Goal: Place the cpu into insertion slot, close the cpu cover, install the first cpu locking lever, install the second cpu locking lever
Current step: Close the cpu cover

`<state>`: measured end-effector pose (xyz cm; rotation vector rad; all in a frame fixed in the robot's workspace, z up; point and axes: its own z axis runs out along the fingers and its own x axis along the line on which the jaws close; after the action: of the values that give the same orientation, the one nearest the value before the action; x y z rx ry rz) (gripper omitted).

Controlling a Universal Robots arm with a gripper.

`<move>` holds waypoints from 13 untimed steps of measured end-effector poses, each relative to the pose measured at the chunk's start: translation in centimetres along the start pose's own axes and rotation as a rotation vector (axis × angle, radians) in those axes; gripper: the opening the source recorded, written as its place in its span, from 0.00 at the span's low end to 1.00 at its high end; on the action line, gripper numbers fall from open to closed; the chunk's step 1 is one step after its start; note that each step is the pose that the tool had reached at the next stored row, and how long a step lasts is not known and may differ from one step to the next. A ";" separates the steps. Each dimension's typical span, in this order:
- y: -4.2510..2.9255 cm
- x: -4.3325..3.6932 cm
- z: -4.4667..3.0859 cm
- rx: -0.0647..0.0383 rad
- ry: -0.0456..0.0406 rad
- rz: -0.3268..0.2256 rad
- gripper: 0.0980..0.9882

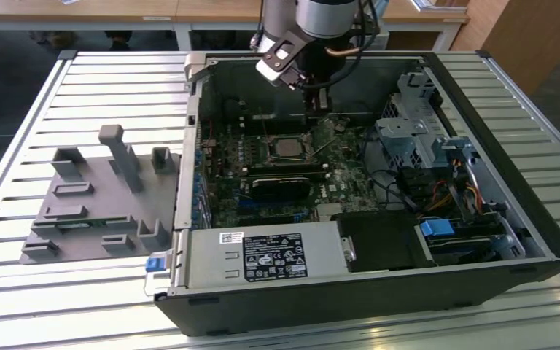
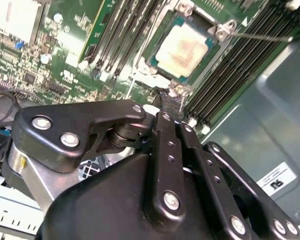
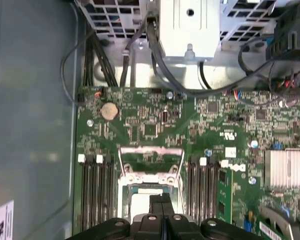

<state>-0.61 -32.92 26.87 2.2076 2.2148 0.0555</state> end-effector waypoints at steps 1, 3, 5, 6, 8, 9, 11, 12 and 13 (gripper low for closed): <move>0.21 0.00 0.01 0.000 0.0000 0.000 0.01; 0.58 0.00 0.02 0.000 0.0000 0.000 0.01; 0.90 0.00 0.05 0.000 -0.0002 0.000 0.01; 1.03 0.00 0.07 0.000 -0.0001 0.000 0.01; 1.21 0.00 0.12 0.000 0.0000 0.000 0.01; 1.27 0.00 0.14 0.000 0.0001 -0.003 0.01; 1.35 -0.01 0.18 0.000 0.0038 -0.014 0.01; 1.39 -0.01 0.22 0.000 0.0079 -0.018 0.01; 1.46 0.00 0.26 0.000 0.0097 -0.020 0.01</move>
<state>0.86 -32.91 26.66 2.1892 2.2420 0.0660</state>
